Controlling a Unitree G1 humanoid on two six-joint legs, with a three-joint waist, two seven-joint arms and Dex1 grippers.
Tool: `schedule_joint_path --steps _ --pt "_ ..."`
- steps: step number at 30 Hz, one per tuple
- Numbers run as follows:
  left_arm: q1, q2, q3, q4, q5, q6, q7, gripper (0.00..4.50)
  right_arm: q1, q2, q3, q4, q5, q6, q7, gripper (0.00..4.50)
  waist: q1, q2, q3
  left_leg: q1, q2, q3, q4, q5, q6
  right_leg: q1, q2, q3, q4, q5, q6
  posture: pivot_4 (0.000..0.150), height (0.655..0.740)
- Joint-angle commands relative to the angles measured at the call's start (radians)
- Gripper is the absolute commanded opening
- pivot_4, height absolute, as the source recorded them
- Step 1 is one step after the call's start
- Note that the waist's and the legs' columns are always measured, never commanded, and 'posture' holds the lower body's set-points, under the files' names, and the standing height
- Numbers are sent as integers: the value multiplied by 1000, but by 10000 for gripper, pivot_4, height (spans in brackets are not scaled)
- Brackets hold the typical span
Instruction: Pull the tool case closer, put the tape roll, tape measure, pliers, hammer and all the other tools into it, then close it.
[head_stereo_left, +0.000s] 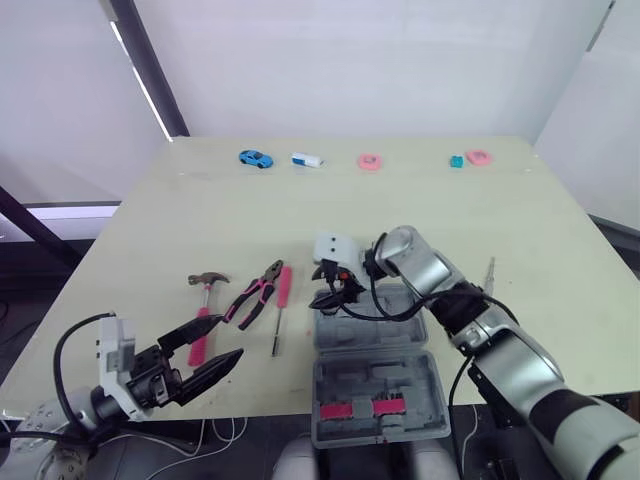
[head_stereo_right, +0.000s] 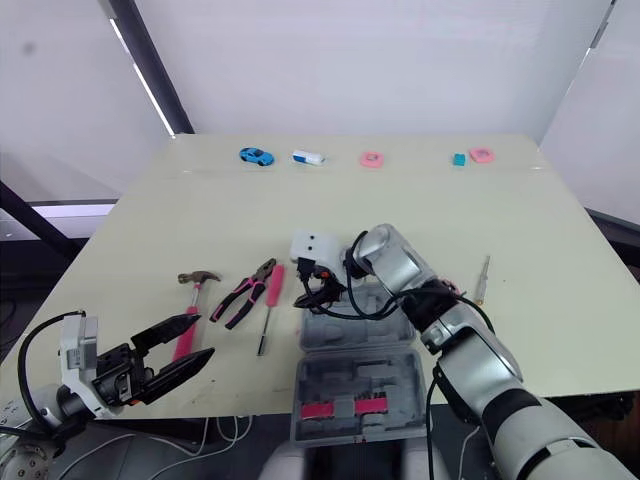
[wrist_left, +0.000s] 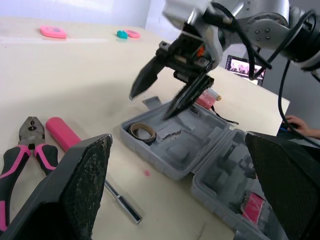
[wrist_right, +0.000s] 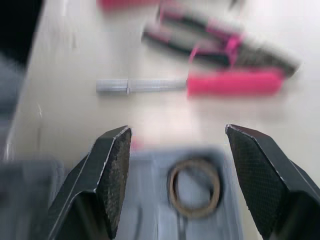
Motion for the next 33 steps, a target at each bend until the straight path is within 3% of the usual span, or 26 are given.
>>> schedule_joint_path --steps 1,3,18,26,30,33 --pt "-4 -4 -1 -24 -5 -16 5 45000 47 15 -26 14 10 -83 -66 22594 0 0 0 0 0 0 0 0 0 0 0 0 0 0 0 1500 7400" --pt "-11 -2 -5 -23 -6 -15 7 45000 67 22 -24 45 -2 -125 -104 13610 0 0 0 0 0 0 0 0 0 0 0 0 0 0 0 1500 7400" --pt "-36 9 -19 -14 2 -8 11 45000 104 55 -45 206 -14 -265 -205 13610 -1 0 0 0 0 0 -1 0 0 0 0 0 0 1 1 1500 7400" --pt "-38 0 -30 5 31 -22 11 45000 146 32 24 353 -116 -363 -226 13610 -1 -1 -2 7 0 2 -3 0 -1 4 0 2 0 -1 -1 1500 7400" --pt "-31 -13 -35 13 46 -31 18 45000 158 30 -23 308 -73 -376 -216 13610 1 -1 -2 16 0 2 -7 0 -1 11 0 3 -1 -2 -3 1500 7400" --pt "-12 -42 -35 32 62 -45 49 45000 210 44 -172 154 93 -450 -200 13610 3 -1 -2 15 0 2 -7 0 -1 10 0 2 -1 -2 -3 1500 7400"
